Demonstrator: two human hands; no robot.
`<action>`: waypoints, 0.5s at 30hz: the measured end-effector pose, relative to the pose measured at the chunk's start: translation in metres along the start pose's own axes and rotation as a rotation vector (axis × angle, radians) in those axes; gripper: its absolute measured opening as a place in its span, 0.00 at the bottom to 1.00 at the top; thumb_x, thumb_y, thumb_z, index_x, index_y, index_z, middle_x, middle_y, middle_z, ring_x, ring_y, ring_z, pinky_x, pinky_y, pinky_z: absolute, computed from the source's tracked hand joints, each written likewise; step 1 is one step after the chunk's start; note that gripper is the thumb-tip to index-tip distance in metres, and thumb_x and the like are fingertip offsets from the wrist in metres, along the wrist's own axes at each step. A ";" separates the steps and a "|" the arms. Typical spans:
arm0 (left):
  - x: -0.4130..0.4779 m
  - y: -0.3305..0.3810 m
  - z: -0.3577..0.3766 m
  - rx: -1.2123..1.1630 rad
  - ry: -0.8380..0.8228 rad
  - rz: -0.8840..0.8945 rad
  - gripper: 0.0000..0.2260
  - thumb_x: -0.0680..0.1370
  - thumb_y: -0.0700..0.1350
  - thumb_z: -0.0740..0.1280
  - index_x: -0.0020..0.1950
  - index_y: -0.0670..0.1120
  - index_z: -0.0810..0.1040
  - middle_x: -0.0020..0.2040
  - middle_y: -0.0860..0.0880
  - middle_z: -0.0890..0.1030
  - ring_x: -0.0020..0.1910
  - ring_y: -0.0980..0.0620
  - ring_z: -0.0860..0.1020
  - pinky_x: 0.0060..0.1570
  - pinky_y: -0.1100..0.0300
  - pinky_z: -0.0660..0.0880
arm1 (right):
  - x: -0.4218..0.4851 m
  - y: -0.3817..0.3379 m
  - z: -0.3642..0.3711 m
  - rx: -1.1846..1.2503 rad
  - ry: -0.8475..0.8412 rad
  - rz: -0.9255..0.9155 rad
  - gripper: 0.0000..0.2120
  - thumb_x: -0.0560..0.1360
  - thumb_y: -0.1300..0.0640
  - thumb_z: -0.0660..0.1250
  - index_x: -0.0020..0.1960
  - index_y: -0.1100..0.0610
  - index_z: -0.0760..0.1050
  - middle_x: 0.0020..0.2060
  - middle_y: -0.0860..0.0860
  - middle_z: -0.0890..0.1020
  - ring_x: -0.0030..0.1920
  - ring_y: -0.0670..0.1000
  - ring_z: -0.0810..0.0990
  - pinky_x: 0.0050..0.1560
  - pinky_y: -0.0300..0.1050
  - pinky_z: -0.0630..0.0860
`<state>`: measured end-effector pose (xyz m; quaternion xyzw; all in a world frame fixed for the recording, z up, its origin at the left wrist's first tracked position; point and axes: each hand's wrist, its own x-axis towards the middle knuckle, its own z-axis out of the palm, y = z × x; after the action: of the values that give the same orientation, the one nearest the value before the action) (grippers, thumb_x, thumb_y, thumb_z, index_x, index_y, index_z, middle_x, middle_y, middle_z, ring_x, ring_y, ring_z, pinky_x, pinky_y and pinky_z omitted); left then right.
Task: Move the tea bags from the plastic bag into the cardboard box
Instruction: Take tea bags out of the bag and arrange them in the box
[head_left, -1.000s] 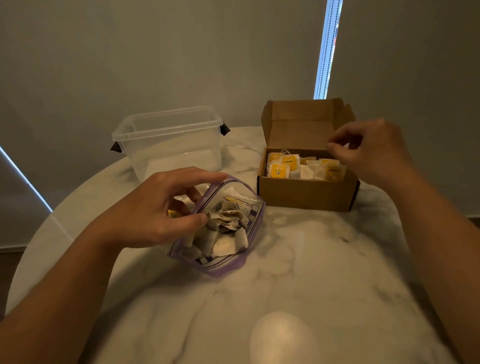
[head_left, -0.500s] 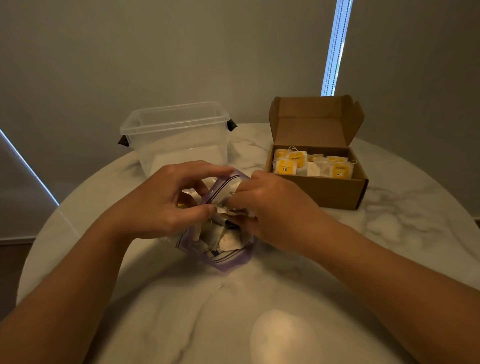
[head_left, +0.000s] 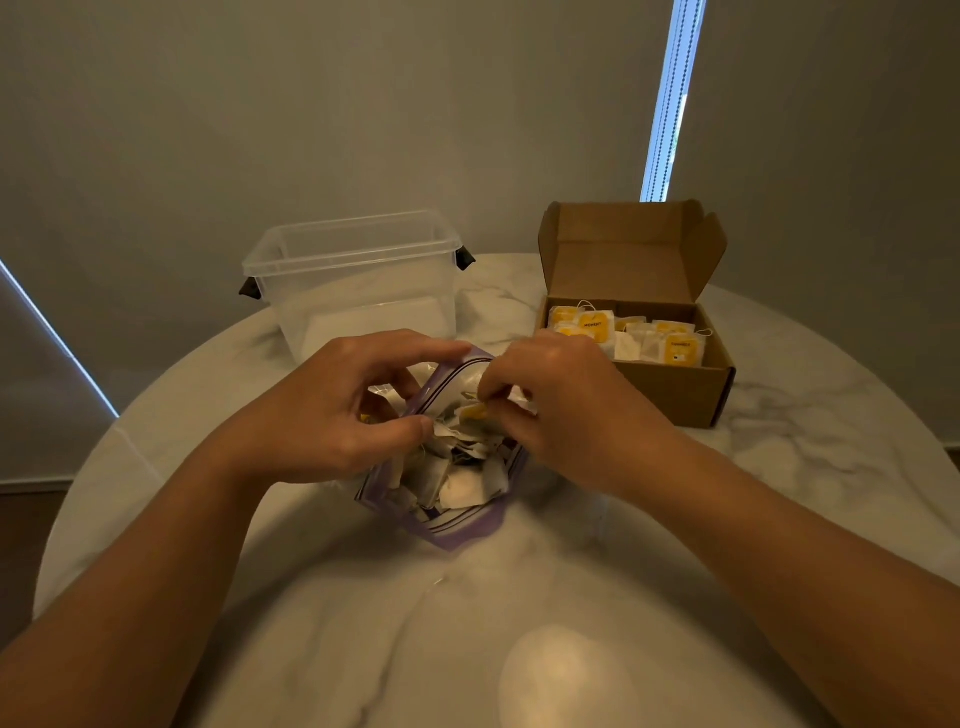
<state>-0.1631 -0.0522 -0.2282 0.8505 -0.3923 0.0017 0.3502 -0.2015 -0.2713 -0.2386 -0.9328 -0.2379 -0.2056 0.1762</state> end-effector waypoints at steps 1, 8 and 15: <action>0.000 0.000 0.000 0.001 -0.001 0.001 0.27 0.71 0.53 0.66 0.70 0.58 0.72 0.61 0.55 0.77 0.52 0.49 0.79 0.45 0.55 0.81 | -0.001 0.002 -0.003 0.062 0.015 0.030 0.08 0.76 0.58 0.70 0.54 0.51 0.82 0.45 0.46 0.82 0.44 0.42 0.74 0.44 0.38 0.75; 0.000 0.001 -0.001 0.016 -0.003 -0.011 0.27 0.71 0.55 0.66 0.71 0.59 0.72 0.60 0.58 0.77 0.52 0.50 0.78 0.45 0.54 0.81 | -0.005 0.017 -0.033 0.549 0.033 0.189 0.05 0.73 0.61 0.73 0.46 0.52 0.84 0.39 0.46 0.85 0.42 0.43 0.83 0.44 0.36 0.80; -0.002 -0.001 0.000 -0.004 0.009 0.020 0.26 0.70 0.55 0.66 0.70 0.60 0.73 0.61 0.56 0.78 0.53 0.48 0.78 0.44 0.52 0.81 | -0.010 0.058 -0.065 0.763 0.292 0.284 0.03 0.73 0.63 0.72 0.46 0.57 0.83 0.33 0.47 0.83 0.32 0.43 0.78 0.35 0.39 0.74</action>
<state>-0.1638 -0.0503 -0.2291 0.8459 -0.3992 0.0081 0.3536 -0.1992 -0.3506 -0.2017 -0.7853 -0.1387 -0.2063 0.5670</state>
